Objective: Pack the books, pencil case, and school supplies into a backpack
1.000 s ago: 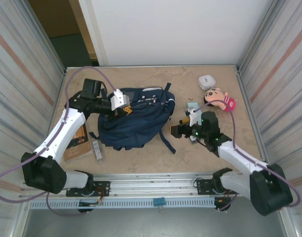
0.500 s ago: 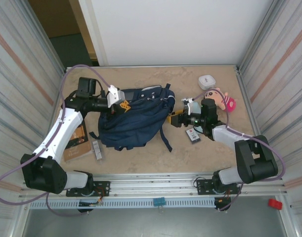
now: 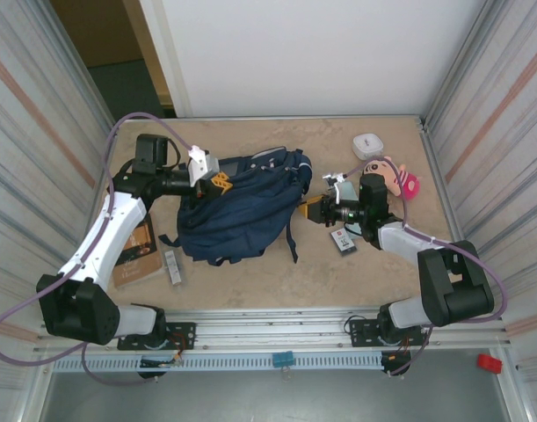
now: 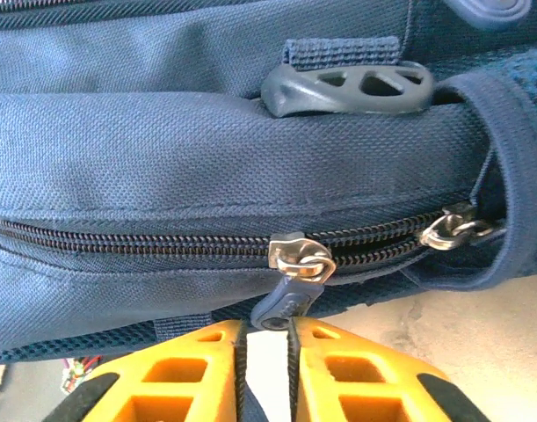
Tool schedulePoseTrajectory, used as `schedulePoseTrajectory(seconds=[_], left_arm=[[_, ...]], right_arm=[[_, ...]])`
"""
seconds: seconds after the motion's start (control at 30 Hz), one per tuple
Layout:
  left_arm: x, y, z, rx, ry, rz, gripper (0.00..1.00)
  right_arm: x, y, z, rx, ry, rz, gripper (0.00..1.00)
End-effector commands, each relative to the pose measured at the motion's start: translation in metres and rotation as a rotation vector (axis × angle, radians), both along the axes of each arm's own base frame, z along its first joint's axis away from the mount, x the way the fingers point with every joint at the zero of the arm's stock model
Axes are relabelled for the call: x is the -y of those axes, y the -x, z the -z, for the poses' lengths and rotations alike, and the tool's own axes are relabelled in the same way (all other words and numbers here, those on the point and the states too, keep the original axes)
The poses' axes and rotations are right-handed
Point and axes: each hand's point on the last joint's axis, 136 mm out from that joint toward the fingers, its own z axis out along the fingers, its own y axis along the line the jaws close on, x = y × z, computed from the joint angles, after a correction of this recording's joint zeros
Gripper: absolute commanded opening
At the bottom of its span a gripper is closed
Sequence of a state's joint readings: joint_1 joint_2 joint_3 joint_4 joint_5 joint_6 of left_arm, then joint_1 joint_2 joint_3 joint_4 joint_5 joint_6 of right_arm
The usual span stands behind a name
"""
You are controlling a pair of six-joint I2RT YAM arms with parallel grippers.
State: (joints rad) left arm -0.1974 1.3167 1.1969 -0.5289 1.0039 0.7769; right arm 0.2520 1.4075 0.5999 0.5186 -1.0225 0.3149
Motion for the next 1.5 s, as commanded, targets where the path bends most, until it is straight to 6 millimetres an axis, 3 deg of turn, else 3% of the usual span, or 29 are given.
schedulePoseTrajectory(seconds=[0.0,0.17,0.33,0.37,0.43,0.57,0.73,0.9,1.03,1.17,1.47], left_arm=[[0.005,0.005,-0.04,0.125,0.087,0.056,0.0],[0.002,-0.001,-0.033,0.133,0.057,0.013,0.0],[0.002,0.003,-0.031,0.134,0.066,0.014,0.0],[0.002,0.004,-0.033,0.136,0.072,0.022,0.0],[0.004,0.007,-0.037,0.133,0.086,0.04,0.0],[0.007,0.012,-0.043,0.115,0.114,0.078,0.0],[0.008,0.013,-0.043,0.101,0.125,0.093,0.0],[0.009,0.015,-0.043,0.085,0.141,0.116,0.0],[0.01,0.015,-0.041,0.075,0.146,0.124,0.0],[0.011,0.016,-0.04,0.072,0.156,0.141,0.0],[0.008,0.008,-0.034,0.09,0.117,0.087,0.0]], right_arm=[[0.0,-0.001,-0.023,0.065,-0.026,-0.013,0.1],[0.004,0.004,-0.033,0.095,-0.022,0.021,0.0],[0.007,0.007,-0.038,0.117,0.006,0.043,0.0],[0.009,0.004,-0.035,0.115,0.03,0.066,0.07],[0.014,-0.004,-0.025,0.098,0.069,0.11,0.35],[0.016,-0.014,-0.013,0.044,0.055,0.1,0.61],[0.007,-0.022,-0.011,0.0,-0.01,0.052,0.72],[0.002,-0.026,-0.018,0.008,-0.044,0.014,0.76],[-0.003,-0.02,-0.026,0.011,-0.066,-0.049,0.71],[-0.003,-0.017,-0.029,0.014,-0.068,-0.063,0.48],[0.002,-0.014,-0.034,0.018,-0.064,-0.058,0.14]])
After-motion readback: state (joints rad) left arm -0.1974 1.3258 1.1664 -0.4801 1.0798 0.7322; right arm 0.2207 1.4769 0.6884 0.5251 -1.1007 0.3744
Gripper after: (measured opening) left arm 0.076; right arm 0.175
